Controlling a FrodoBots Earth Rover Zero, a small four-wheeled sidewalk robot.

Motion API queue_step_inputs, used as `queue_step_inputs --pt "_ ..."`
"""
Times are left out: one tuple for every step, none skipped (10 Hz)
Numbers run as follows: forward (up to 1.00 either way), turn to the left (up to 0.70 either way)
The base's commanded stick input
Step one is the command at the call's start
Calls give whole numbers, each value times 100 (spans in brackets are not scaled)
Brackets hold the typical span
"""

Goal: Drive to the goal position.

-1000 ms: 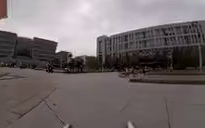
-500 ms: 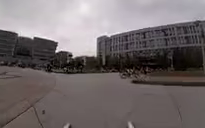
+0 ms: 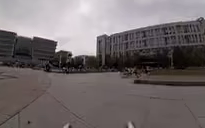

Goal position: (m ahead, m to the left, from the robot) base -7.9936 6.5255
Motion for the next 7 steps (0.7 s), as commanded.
queue_step_inputs --pt "70 0" --pt "70 0" --pt "70 0" --pt "70 0" --pt "70 0" --pt "70 0" --pt "70 0"
